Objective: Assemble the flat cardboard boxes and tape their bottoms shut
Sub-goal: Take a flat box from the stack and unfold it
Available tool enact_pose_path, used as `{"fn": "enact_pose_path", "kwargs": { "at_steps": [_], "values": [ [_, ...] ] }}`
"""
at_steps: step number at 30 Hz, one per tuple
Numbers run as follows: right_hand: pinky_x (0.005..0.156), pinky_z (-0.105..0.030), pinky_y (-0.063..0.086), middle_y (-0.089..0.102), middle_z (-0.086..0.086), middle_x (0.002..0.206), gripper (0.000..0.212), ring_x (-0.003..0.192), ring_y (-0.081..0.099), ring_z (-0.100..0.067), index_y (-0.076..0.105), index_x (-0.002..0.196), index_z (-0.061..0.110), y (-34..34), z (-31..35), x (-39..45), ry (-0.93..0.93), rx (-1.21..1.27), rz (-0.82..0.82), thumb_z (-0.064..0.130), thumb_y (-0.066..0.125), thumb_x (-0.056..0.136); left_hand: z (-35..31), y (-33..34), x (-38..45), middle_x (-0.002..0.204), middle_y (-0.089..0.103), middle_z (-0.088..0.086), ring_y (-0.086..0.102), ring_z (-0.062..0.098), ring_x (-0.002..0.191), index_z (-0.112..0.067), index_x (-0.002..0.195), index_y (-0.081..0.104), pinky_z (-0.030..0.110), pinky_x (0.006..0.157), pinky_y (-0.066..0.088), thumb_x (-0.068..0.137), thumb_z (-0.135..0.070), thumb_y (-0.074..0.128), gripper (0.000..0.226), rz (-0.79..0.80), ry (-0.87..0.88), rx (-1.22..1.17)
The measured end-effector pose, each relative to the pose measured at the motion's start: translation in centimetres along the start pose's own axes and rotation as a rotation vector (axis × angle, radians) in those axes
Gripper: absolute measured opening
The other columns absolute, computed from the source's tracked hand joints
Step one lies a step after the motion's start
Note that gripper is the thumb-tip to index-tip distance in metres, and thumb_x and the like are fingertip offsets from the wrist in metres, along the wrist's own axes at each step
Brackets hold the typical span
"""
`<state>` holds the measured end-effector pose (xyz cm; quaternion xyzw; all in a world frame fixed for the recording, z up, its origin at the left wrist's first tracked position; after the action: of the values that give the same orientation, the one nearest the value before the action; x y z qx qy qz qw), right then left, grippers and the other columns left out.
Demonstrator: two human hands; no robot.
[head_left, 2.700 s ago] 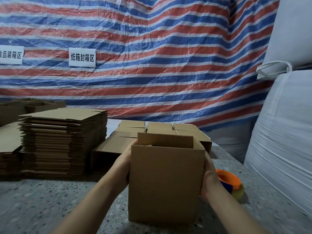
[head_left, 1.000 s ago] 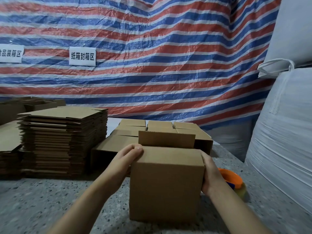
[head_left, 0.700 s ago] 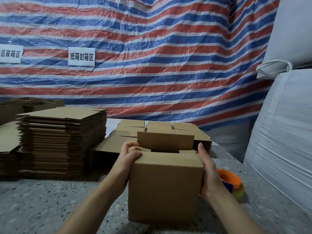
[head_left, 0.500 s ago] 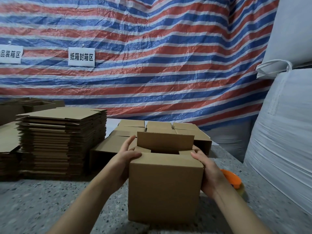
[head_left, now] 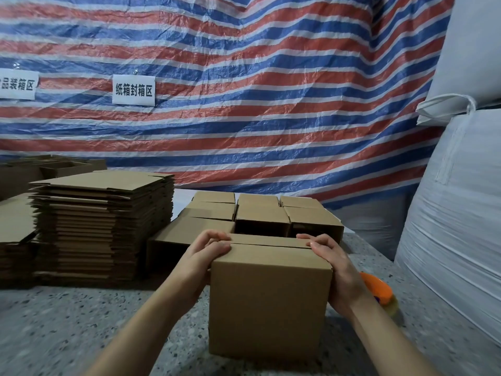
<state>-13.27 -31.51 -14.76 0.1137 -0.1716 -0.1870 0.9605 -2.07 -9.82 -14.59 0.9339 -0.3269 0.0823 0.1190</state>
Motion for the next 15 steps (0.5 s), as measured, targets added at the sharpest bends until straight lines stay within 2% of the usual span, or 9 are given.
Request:
{"fn": "enact_pose_path", "kwargs": {
  "at_steps": [4,7,9,10,12,13,15],
  "values": [
    [0.079,-0.039,0.056,0.069,-0.009,0.12,0.022,0.099,0.066,-0.028,0.065,0.09,0.008,0.1,0.2,-0.1,-0.01,-0.06,-0.027,0.028,0.064,0.08,-0.3,-0.3,0.1,0.082,0.065,-0.006,0.057,0.009,0.063,-0.028,0.087,0.066,0.023,0.051,0.042,0.092,-0.024,0.06,0.009,-0.023,-0.004,0.139],
    [0.08,-0.038,0.055,0.07,-0.01,0.119,0.024,0.099,0.066,-0.028,0.064,0.091,0.007,0.1,0.4,-0.1,-0.018,-0.094,-0.029,0.029,0.063,0.08,-1.7,-0.2,0.3,0.105,0.065,-0.005,0.061,0.013,0.081,-0.021,0.098,0.063,0.026,0.061,0.047,0.095,-0.018,0.059,0.006,-0.041,-0.03,0.337],
    [0.081,-0.039,0.054,0.069,-0.01,0.119,0.023,0.1,0.065,-0.029,0.064,0.089,0.007,0.1,0.4,0.0,-0.018,-0.104,-0.024,0.029,0.063,0.081,-3.5,0.6,0.3,0.119,0.057,-0.011,0.059,0.006,0.091,-0.021,0.103,0.062,0.024,0.069,0.049,0.096,-0.012,0.055,0.013,-0.034,0.009,0.564],
    [0.082,-0.039,0.053,0.069,-0.011,0.119,0.023,0.101,0.065,-0.03,0.063,0.089,0.007,0.2,0.4,0.0,-0.018,-0.105,-0.021,0.029,0.062,0.081,-4.6,1.3,0.2,0.123,0.054,-0.014,0.057,0.003,0.097,-0.024,0.107,0.062,0.022,0.075,0.049,0.096,-0.013,0.053,0.018,-0.027,0.072,0.76],
    [0.085,-0.041,0.052,0.068,-0.013,0.12,0.023,0.102,0.064,-0.03,0.063,0.089,0.007,0.2,0.5,0.1,-0.019,-0.106,-0.024,0.028,0.063,0.081,-6.7,4.0,-0.5,0.138,0.051,-0.013,0.051,0.006,0.118,-0.032,0.123,0.058,0.024,0.097,0.041,0.098,-0.024,0.05,0.027,0.019,0.266,1.15],
    [0.086,-0.042,0.051,0.067,-0.014,0.12,0.023,0.102,0.063,-0.031,0.063,0.089,0.007,0.2,0.6,0.1,-0.018,-0.107,-0.026,0.029,0.063,0.081,-6.9,5.5,-0.8,0.146,0.046,-0.014,0.044,0.008,0.129,-0.034,0.133,0.053,0.027,0.107,0.034,0.099,-0.036,0.048,0.035,0.071,0.343,1.268],
    [0.088,-0.044,0.049,0.065,-0.014,0.121,0.024,0.103,0.061,-0.032,0.063,0.09,0.007,0.0,0.5,0.2,-0.01,-0.113,-0.031,0.029,0.063,0.081,-6.0,7.8,-1.2,0.155,0.034,-0.017,0.033,0.007,0.14,-0.037,0.146,0.039,0.029,0.113,0.025,0.097,-0.059,0.039,0.054,0.212,0.366,1.401]
  ]
}}
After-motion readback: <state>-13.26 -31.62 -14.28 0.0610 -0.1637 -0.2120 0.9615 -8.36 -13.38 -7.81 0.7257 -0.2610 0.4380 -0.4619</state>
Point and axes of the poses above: each hand's wrist, its own x-axis towards the middle knuckle, its own y-axis out of the palm, z = x × y, the point moved 8 cm from there along x, towards the middle knuckle
